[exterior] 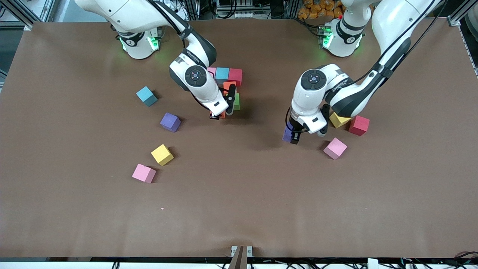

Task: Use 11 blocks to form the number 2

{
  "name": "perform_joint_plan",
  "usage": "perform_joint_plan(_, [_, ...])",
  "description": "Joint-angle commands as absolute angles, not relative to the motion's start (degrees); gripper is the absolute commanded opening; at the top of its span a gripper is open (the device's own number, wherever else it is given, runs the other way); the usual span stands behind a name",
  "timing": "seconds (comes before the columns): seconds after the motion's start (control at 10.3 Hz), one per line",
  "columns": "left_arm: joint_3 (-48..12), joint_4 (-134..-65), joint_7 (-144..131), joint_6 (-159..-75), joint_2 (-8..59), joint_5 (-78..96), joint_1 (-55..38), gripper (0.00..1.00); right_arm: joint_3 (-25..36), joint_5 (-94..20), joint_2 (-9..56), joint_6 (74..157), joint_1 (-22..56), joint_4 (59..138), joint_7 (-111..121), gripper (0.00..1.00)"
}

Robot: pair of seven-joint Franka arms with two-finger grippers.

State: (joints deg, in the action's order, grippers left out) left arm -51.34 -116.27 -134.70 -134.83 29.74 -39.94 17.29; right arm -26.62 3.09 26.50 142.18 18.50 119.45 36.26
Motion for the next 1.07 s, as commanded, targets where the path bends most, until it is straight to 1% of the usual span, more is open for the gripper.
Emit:
perform_joint_plan(0.0, [-52.12,-116.02,-135.53,-133.33,29.44,-38.85,17.84,0.40,-27.51,5.88,24.87,141.59,17.75,121.02,34.89,0.35])
perform_joint_plan(0.39, [-52.12,-116.02,-135.53,-133.33,29.44,-38.85,17.84,0.40,-28.47,5.98,24.00,142.64,17.84,123.83,34.63,0.35])
perform_joint_plan(0.97, [-52.12,-116.02,-135.53,-133.33,29.44,-38.50,17.93,0.40,-28.48,5.98,24.08,144.22,18.98,123.93,33.31,0.36])
